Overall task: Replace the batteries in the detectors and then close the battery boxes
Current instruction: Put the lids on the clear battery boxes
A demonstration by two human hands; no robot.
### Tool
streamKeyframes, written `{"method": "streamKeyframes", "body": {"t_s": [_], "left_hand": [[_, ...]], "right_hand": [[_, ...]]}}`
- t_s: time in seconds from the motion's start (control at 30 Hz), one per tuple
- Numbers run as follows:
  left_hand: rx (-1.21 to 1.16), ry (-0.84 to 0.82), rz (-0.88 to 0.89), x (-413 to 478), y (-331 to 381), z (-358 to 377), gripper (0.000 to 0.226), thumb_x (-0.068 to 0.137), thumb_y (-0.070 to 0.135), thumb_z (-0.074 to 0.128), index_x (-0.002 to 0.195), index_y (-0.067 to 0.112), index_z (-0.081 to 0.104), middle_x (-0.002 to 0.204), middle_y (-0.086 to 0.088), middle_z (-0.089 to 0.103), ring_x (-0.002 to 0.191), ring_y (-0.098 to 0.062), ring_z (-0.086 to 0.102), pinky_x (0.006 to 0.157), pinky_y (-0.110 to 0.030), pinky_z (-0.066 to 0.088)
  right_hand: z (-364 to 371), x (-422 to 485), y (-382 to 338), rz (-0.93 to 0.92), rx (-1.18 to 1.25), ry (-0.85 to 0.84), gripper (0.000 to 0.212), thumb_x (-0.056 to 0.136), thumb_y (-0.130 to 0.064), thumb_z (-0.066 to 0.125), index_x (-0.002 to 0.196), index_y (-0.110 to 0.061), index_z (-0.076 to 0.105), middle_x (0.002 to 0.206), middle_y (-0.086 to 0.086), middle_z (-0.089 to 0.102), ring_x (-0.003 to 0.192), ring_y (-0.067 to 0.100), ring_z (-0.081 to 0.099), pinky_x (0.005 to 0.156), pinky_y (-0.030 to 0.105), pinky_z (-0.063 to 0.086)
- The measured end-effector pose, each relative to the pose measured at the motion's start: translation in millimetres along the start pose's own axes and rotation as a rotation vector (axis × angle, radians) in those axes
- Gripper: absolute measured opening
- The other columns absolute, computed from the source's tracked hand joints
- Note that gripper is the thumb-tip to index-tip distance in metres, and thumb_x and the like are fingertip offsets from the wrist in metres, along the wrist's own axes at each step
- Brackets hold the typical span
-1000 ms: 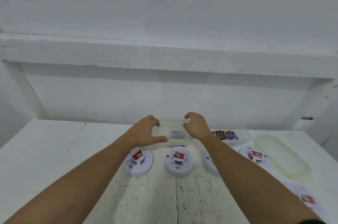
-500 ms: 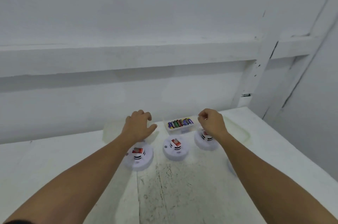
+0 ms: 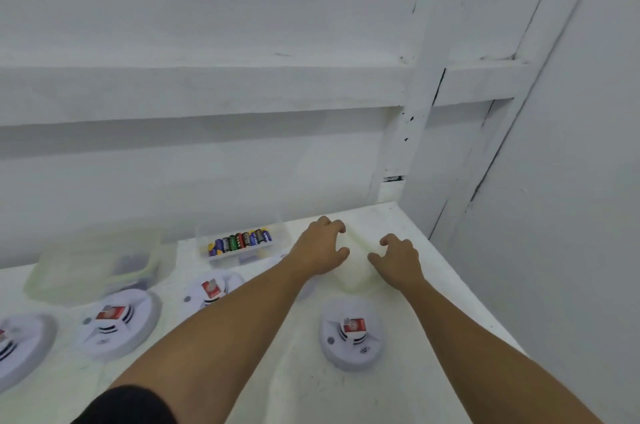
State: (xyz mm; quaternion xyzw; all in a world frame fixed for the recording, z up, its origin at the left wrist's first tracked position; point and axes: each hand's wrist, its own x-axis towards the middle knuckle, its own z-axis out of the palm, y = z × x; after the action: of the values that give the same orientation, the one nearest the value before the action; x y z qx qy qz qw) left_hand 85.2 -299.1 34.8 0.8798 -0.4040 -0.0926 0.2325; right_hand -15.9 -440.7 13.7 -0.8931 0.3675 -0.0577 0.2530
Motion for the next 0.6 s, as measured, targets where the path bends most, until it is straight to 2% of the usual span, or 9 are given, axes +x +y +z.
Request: {"method": "streamKeyframes", "body": {"t_s": [0.07, 0.17, 0.27, 0.37, 0.53, 0.6], "left_hand": [[0.031, -0.054, -0.089, 13.9, 8.9, 11.3, 0.054, 0.089, 0.034, 0.057, 0.138, 0.016, 0.040, 0.139, -0.012, 0.036, 0.129, -0.029, 0.034, 0.103, -0.036, 0.035], [0.125, -0.098, -0.234, 30.3, 13.9, 20.0, 0.057, 0.089, 0.034, 0.054, 0.140, 0.015, 0.036, 0.141, -0.018, 0.030, 0.131, -0.036, 0.027, 0.107, -0.039, 0.029], [0.165, -0.114, -0.335, 40.1, 14.9, 21.4, 0.054, 0.091, 0.034, 0.049, 0.139, 0.016, 0.035, 0.138, -0.019, 0.031, 0.128, -0.037, 0.031, 0.104, -0.040, 0.029], [0.098, -0.149, -0.369, 46.1, 18.1, 21.9, 0.055, 0.092, 0.032, 0.049, 0.142, 0.016, 0.031, 0.137, -0.017, 0.033, 0.125, -0.036, 0.034, 0.095, -0.040, 0.036], [0.028, -0.093, -0.440, 51.6, 22.6, 24.2, 0.063, 0.084, 0.041, 0.062, 0.136, 0.015, 0.037, 0.131, -0.013, 0.038, 0.123, -0.034, 0.033, 0.089, -0.036, 0.037], [0.011, -0.064, -0.475, 53.0, 25.9, 26.7, 0.068, 0.080, 0.048, 0.067, 0.132, 0.014, 0.039, 0.130, -0.013, 0.037, 0.123, -0.034, 0.032, 0.087, -0.035, 0.037]], "right_hand": [[0.3, 6.8, 8.9, -0.005, 0.000, -0.049, 0.048, 0.087, -0.037, 0.061, 0.123, -0.009, 0.049, 0.121, 0.013, 0.053, 0.111, 0.030, 0.052, 0.090, 0.034, 0.041], [-1.2, 17.2, 16.4, -0.037, 0.018, -0.083, 0.036, 0.089, -0.034, 0.060, 0.114, -0.008, 0.054, 0.114, 0.009, 0.059, 0.104, 0.026, 0.055, 0.085, 0.032, 0.042], [-6.1, 27.9, 22.9, -0.034, 0.019, -0.084, 0.024, 0.090, -0.029, 0.057, 0.104, -0.010, 0.056, 0.108, 0.008, 0.060, 0.097, 0.025, 0.055, 0.078, 0.031, 0.042], [-9.3, 37.1, 28.1, -0.017, -0.012, -0.085, 0.019, 0.092, -0.027, 0.053, 0.103, -0.012, 0.055, 0.107, 0.007, 0.060, 0.097, 0.024, 0.055, 0.079, 0.032, 0.043], [-16.0, 45.0, 30.8, 0.040, -0.109, -0.025, 0.030, 0.094, -0.033, 0.050, 0.115, -0.012, 0.049, 0.114, 0.011, 0.054, 0.105, 0.029, 0.052, 0.086, 0.038, 0.046], [-21.2, 45.2, 32.7, 0.086, -0.147, 0.021, 0.039, 0.094, -0.039, 0.050, 0.120, -0.010, 0.045, 0.117, 0.013, 0.052, 0.108, 0.032, 0.052, 0.083, 0.036, 0.044]]}}
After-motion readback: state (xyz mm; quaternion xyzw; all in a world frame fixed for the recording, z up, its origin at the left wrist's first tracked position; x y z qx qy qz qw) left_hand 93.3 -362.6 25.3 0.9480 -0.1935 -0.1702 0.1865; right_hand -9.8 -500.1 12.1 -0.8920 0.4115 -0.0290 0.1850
